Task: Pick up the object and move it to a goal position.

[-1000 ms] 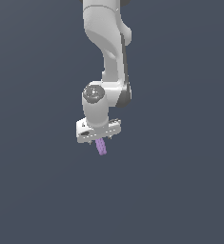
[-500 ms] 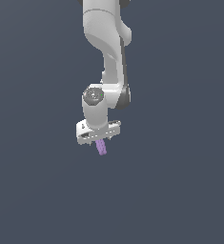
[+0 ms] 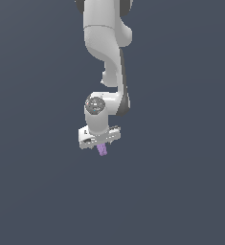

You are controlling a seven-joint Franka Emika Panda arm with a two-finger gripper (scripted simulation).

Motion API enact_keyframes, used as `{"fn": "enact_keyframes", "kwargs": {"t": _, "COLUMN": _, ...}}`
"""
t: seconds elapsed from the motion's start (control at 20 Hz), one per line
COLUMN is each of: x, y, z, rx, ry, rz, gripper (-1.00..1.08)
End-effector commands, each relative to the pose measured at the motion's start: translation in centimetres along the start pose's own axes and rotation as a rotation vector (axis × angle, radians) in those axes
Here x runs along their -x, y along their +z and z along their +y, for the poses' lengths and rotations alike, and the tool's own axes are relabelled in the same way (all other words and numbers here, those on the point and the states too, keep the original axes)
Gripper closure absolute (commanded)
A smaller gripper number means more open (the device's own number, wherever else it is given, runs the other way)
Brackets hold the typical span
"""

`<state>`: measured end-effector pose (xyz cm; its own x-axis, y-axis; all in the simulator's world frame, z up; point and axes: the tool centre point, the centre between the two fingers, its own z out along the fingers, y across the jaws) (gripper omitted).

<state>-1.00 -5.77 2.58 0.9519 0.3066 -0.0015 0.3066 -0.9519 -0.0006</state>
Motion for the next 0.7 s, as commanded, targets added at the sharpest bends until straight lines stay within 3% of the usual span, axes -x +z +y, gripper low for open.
{"fn": "enact_keyframes", "kwargs": {"t": 0.0, "x": -0.09, "y": 0.34, "z": 0.05, "rx": 0.001, "ry": 0.000, "rz": 0.001, "gripper": -0.92}}
{"fn": "enact_keyframes", "kwargs": {"t": 0.05, "x": -0.10, "y": 0.36, "z": 0.06, "rx": 0.001, "ry": 0.000, "rz": 0.001, "gripper": -0.92}}
{"fn": "enact_keyframes", "kwargs": {"t": 0.1, "x": -0.10, "y": 0.36, "z": 0.06, "rx": 0.001, "ry": 0.000, "rz": 0.001, "gripper": 1.08}}
{"fn": "enact_keyframes", "kwargs": {"t": 0.65, "x": -0.11, "y": 0.31, "z": 0.08, "rx": 0.001, "ry": 0.000, "rz": 0.001, "gripper": 1.08}}
